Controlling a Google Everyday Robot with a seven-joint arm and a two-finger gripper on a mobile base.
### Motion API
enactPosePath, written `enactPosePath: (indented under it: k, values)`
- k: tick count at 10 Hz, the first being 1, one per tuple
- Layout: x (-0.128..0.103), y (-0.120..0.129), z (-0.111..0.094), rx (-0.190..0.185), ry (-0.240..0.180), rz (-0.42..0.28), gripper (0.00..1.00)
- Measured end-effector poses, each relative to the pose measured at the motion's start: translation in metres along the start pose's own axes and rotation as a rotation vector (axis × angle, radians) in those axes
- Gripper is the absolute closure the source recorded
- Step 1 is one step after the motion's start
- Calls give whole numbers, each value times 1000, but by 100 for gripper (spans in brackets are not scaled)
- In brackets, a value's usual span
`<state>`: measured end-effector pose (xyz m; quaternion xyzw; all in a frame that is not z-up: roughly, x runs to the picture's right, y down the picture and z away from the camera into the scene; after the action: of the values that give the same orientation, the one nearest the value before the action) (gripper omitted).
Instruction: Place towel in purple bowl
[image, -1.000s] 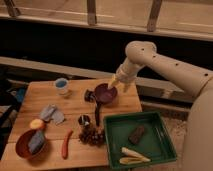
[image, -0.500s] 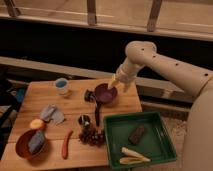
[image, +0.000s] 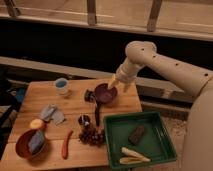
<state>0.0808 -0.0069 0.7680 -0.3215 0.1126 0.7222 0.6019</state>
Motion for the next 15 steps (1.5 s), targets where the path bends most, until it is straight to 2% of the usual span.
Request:
enactPosePath:
  k: [11, 12, 15]
  values:
    - [0, 0, 0, 6, -5, -7, 39]
    - [1, 5, -1, 9, -11, -24, 39]
    - [-3, 58, 16, -5, -7, -126, 39]
